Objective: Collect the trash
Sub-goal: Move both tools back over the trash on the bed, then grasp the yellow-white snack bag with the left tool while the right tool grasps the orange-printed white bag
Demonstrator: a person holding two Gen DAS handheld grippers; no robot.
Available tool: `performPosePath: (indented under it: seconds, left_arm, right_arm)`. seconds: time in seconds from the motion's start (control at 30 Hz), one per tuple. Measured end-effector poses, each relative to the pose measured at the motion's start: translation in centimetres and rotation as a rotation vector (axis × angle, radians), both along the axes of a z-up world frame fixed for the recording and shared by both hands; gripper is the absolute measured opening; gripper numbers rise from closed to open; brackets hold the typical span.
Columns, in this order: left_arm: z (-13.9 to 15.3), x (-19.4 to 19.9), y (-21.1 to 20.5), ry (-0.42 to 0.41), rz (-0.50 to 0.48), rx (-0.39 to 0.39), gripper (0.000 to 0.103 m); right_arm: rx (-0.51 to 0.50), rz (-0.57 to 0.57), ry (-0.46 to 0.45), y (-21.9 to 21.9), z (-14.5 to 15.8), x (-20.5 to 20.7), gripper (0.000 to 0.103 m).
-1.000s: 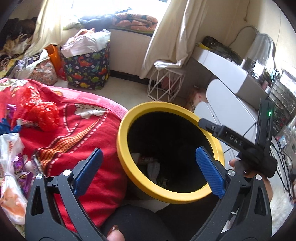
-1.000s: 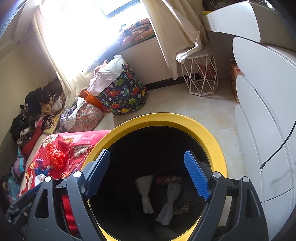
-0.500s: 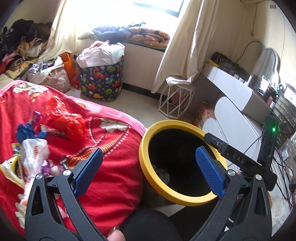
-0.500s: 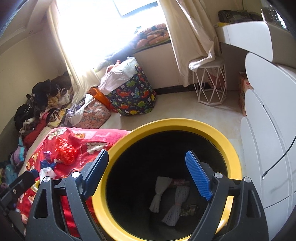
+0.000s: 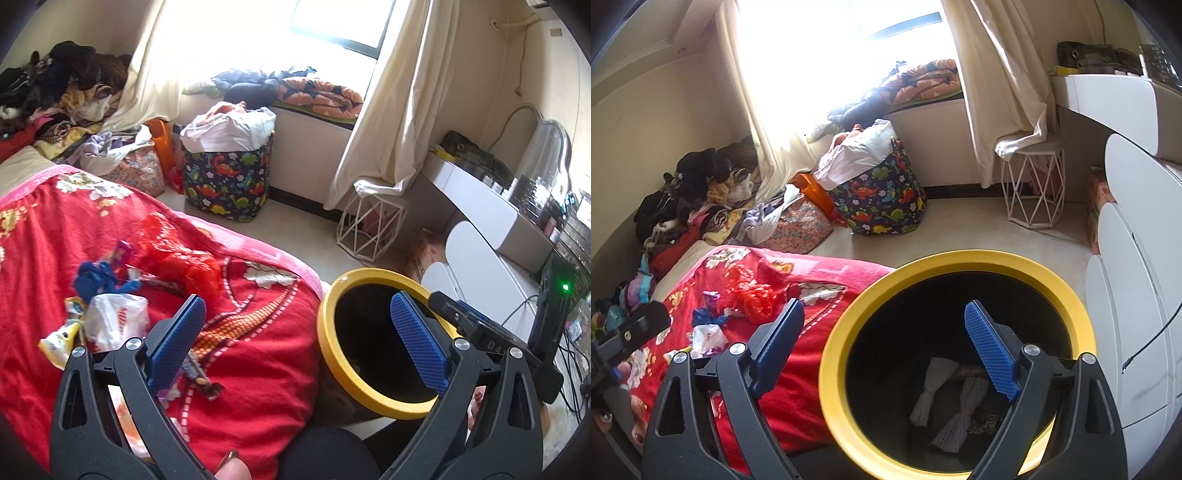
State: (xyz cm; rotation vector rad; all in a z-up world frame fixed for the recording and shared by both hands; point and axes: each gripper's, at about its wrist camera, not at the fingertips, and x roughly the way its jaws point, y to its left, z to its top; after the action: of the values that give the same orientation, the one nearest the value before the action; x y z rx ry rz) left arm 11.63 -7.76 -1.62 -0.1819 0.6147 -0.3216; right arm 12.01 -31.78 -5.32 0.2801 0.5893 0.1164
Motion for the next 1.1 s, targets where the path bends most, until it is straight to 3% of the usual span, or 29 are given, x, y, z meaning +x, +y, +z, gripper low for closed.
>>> performPosePath:
  seconds: [0.43, 1.1]
  left_arm:
    - [0.7, 0.1, 4.0, -0.027, 0.095, 0.001, 0.092]
    - [0.4, -0.3, 12.5, -0.024, 0.277, -0.025, 0.092]
  right_arm:
    - [-0.033, 0.106, -0.019, 4.5, 1.1, -0.6, 0.086]
    - [-0.096, 0.303, 0.001, 12.1, 0.3, -1.3, 0.086]
